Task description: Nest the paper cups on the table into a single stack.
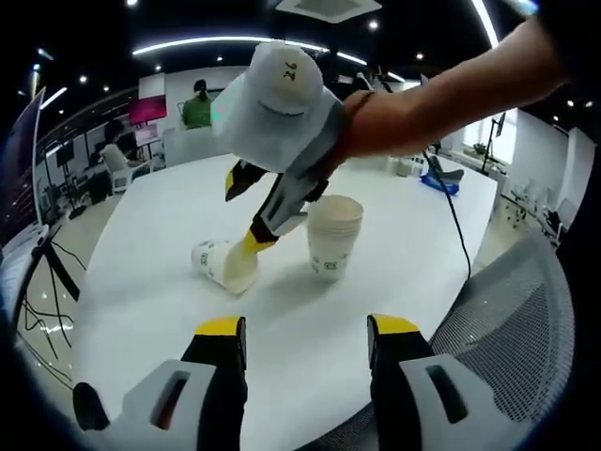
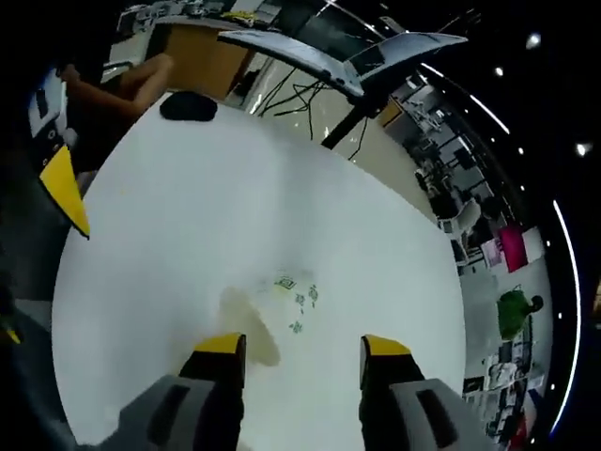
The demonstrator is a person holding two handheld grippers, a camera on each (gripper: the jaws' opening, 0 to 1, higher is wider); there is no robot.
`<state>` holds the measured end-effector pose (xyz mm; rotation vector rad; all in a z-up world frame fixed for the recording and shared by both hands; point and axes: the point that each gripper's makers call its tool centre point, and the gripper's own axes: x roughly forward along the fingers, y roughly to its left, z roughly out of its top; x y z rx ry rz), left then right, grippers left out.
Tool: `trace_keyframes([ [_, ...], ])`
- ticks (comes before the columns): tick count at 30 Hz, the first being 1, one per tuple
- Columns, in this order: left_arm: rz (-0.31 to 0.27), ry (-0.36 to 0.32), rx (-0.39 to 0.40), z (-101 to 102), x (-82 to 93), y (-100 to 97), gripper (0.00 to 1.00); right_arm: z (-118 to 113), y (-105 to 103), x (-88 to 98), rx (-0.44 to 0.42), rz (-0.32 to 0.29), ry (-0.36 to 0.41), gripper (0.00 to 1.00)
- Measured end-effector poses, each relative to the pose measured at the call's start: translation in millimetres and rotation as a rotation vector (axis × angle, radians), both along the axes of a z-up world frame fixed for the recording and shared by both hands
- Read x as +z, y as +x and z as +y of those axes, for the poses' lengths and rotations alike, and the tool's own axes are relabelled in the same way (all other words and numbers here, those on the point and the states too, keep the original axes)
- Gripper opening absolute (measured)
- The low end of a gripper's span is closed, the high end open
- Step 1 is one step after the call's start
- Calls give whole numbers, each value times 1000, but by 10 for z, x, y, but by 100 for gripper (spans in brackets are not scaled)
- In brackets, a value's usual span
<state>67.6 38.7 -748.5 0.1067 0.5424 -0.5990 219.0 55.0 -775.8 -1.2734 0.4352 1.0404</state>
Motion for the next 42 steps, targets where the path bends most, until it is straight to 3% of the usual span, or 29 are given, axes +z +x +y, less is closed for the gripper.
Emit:
trace_keyframes([
  [4, 1, -2, 5, 13, -11, 12, 51, 35, 42, -112, 52, -63, -80, 48],
  [8, 0, 1, 5, 15, -15, 12, 51, 23, 76, -212, 65, -76, -121, 48],
  [15, 3, -2, 8, 19, -19, 13, 51, 83, 162, -314, 151, -149, -195, 48],
  [22, 5, 5, 3, 7, -23, 4, 51, 182, 205, -431, 207, -151, -217, 45],
  [31, 13, 0, 15, 24, -16, 8, 50, 267, 241, -422, 258, -185, -214, 25],
  [36, 15, -1, 18, 26, -11, 8, 50, 286, 310, -342, 253, -183, -197, 1],
  [42, 15, 1, 18, 26, -8, 8, 50, 231, 316, -329, 216, -136, -181, 0],
])
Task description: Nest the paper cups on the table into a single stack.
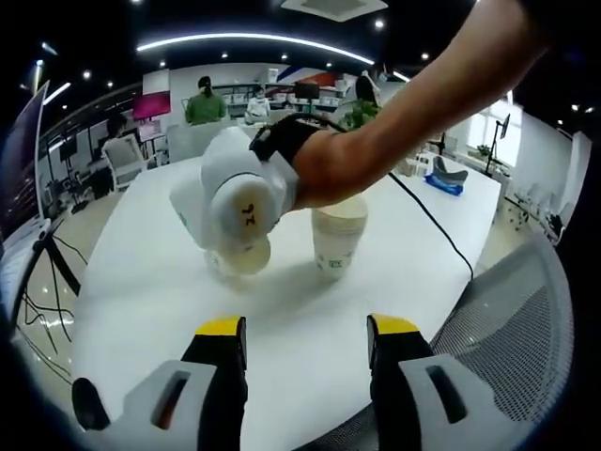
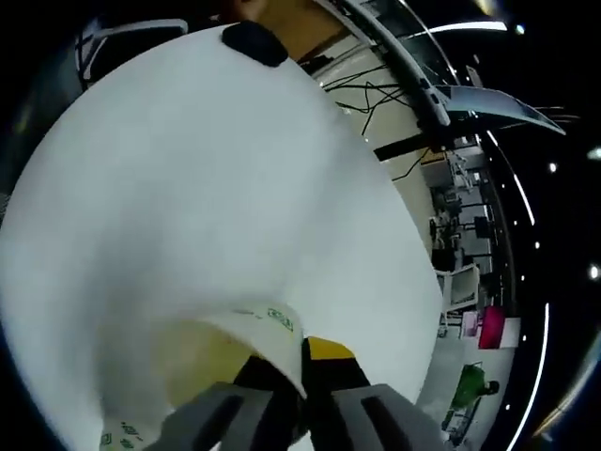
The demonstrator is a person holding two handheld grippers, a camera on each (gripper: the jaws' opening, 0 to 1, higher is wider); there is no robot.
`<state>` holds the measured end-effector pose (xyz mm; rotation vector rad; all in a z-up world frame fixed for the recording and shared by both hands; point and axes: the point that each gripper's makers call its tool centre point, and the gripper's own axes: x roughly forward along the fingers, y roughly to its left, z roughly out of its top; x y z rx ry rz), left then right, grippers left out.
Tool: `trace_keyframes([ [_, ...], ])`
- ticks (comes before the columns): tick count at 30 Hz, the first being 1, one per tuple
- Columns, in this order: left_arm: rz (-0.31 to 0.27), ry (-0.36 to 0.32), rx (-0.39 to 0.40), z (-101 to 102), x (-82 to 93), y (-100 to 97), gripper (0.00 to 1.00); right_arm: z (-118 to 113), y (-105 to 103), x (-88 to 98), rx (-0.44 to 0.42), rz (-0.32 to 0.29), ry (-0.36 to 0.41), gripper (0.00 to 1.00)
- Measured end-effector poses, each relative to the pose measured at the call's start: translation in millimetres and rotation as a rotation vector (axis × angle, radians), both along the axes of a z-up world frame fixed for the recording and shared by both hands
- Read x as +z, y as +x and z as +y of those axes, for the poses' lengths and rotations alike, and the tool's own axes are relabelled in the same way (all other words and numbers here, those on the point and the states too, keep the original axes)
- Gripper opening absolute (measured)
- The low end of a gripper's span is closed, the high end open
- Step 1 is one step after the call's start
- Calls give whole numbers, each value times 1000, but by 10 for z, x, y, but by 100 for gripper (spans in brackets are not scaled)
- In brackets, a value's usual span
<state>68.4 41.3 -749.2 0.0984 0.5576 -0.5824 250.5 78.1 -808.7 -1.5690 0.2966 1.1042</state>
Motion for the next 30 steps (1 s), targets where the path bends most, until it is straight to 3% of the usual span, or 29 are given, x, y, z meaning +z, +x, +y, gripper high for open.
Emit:
trace_keyframes([
  [9, -1, 3, 0, 2, 1, 0, 50, -114, 124, 252, -111, 64, 88, 0],
  [11, -1, 3, -1, 1, 0, 0, 50, -139, 155, 354, -143, 78, 126, 0],
  [14, -1, 3, 0, 4, -6, 6, 50, -145, 158, 515, -207, 161, 234, 0],
  [21, -2, 3, -4, 2, -19, 11, 50, -401, 273, 802, -286, 164, 279, 0],
  [30, -4, 3, -8, -7, -16, 7, 50, -715, 297, 980, -355, 184, 300, 0],
])
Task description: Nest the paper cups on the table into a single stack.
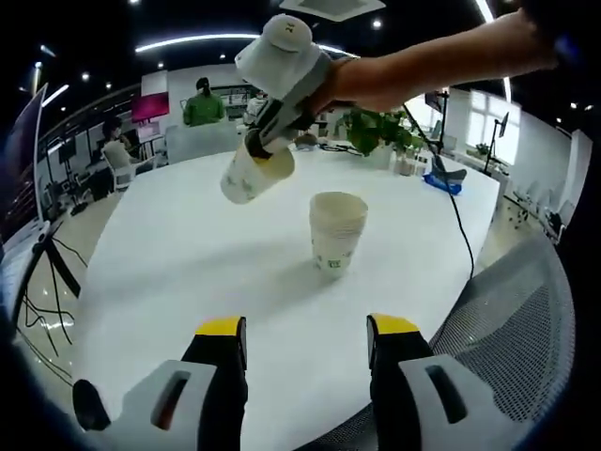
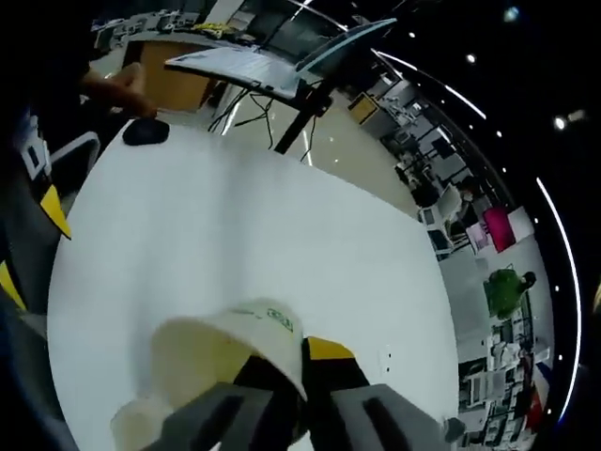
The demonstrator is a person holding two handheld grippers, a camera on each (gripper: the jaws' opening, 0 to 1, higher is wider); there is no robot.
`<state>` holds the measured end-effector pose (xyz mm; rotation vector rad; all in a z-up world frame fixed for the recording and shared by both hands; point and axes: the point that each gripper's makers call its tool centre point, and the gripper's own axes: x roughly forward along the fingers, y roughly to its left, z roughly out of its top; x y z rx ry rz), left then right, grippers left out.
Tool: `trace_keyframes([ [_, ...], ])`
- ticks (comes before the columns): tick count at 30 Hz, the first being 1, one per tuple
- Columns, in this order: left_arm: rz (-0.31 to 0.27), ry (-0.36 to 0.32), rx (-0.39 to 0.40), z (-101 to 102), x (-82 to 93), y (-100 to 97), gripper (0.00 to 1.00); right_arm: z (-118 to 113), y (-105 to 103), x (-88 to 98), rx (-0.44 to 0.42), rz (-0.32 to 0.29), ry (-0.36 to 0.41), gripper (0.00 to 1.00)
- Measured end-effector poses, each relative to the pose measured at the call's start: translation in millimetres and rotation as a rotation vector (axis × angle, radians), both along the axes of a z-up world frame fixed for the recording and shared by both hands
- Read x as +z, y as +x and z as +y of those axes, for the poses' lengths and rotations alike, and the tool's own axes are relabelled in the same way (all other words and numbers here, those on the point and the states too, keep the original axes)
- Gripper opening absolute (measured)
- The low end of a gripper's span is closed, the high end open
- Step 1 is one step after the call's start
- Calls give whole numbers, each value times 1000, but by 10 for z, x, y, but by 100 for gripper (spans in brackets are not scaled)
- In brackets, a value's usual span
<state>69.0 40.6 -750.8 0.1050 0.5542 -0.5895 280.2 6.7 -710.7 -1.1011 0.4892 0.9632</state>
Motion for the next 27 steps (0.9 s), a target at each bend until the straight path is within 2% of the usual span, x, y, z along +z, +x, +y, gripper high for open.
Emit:
trace_keyframes([
  [16, -3, 2, 2, 2, 11, -5, 50, -485, -74, 178, -37, 3, -34, 0],
  [27, -2, 7, -9, -15, 4, -17, 50, -672, -231, 227, -42, 19, -40, 0],
])
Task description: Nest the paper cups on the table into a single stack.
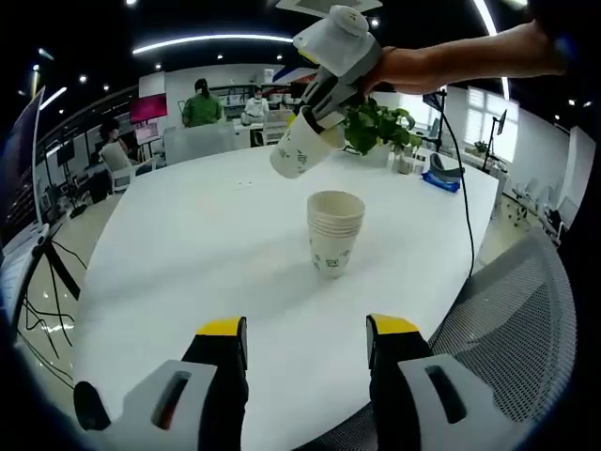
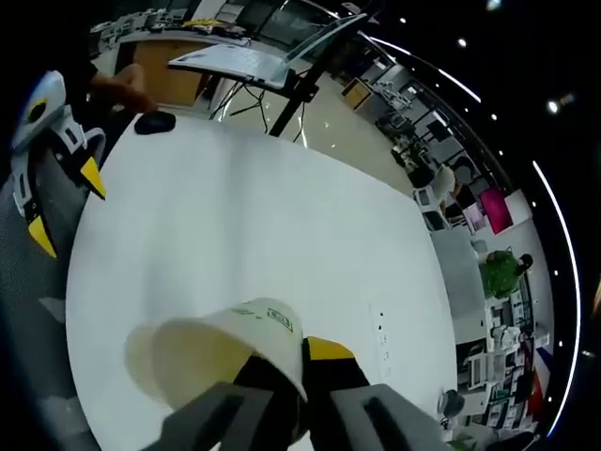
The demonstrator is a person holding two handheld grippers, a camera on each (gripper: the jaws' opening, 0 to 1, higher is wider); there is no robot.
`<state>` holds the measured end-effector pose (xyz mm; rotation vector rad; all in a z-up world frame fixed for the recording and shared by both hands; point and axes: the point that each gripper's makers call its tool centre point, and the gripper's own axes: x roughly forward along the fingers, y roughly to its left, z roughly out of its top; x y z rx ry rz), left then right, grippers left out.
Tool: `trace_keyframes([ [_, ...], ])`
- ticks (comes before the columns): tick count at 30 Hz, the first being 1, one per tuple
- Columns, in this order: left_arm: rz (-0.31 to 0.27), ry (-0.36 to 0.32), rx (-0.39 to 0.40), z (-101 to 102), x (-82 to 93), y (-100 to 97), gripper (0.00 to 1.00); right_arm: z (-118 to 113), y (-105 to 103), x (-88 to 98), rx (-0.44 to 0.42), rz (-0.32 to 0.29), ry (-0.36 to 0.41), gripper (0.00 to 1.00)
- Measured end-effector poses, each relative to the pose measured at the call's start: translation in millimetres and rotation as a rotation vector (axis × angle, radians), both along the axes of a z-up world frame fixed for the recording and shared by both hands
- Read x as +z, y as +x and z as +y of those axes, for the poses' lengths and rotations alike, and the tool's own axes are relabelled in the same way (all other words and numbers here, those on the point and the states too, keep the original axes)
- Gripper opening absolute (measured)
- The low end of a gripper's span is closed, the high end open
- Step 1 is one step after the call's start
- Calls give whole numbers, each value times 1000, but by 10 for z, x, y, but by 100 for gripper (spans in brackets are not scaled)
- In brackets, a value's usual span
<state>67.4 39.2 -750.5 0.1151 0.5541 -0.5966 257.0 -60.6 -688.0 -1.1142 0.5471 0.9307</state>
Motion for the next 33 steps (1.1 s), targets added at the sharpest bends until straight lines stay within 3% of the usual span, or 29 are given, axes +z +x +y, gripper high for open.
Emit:
trace_keyframes([
  [6, -1, 4, -5, -7, -7, -4, 50, -39, -208, -12, 28, 49, -7, 0],
  [9, -1, 5, -9, -13, -3, -9, 50, -59, -392, -99, 57, 106, -23, 0],
  [14, 0, 6, -15, -17, -12, -10, 50, -107, -587, -200, 72, 130, -47, 0],
  [30, 3, 15, -27, -33, -46, -13, 50, -165, -698, -465, 91, 223, -111, 0],
  [33, 3, 14, -22, -27, -46, -9, 50, -156, -678, -495, 94, 218, -119, 0],
])
